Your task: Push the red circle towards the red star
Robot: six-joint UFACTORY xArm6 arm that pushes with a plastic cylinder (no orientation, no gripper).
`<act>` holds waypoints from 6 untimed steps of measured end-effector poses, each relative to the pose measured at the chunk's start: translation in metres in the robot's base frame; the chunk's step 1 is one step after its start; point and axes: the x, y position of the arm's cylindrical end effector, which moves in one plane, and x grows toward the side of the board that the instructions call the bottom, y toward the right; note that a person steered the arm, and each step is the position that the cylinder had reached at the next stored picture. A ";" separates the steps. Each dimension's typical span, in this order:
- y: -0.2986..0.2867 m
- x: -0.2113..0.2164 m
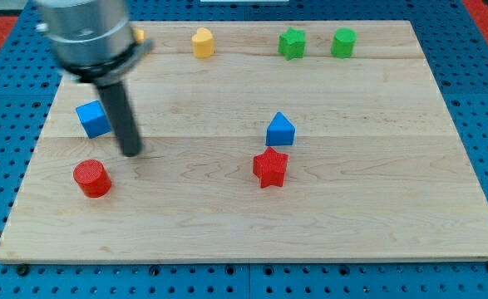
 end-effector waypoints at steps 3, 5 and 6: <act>-0.012 0.074; -0.086 0.038; 0.001 0.042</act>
